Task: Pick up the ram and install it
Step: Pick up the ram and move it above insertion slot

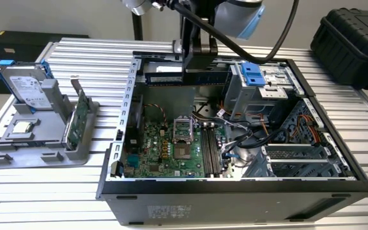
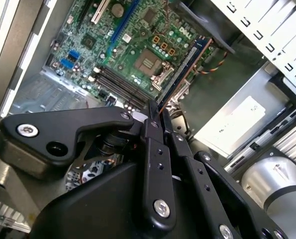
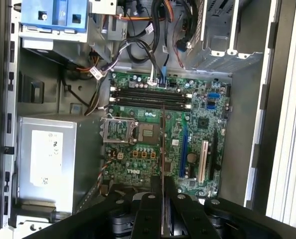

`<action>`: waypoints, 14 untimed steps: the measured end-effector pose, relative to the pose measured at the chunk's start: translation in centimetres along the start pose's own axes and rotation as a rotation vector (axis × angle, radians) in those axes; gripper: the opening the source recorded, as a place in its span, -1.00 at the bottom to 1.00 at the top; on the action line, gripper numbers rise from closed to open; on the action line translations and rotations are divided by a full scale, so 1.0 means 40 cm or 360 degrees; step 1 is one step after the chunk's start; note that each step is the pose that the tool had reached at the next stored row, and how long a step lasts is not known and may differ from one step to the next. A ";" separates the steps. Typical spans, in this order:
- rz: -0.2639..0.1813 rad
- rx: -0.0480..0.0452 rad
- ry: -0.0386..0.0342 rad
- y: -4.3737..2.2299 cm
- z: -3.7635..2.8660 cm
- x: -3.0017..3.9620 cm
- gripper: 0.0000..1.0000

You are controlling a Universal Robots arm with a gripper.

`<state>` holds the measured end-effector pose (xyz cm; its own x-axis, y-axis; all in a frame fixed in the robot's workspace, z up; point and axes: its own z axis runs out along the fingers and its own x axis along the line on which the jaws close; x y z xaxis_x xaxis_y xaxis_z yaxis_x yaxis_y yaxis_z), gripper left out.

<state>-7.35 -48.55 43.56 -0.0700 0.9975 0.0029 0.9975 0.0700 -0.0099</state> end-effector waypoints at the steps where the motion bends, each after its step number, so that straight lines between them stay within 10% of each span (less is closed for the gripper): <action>1: 0.0000 0.0000 0.0000 0.005 0.000 0.000 -1.00; 14: 0.0006 0.0001 0.0000 0.076 -0.001 -0.005 -1.00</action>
<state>-4.31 -48.55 43.56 -0.0664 0.9978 0.0030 0.9977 0.0664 -0.0104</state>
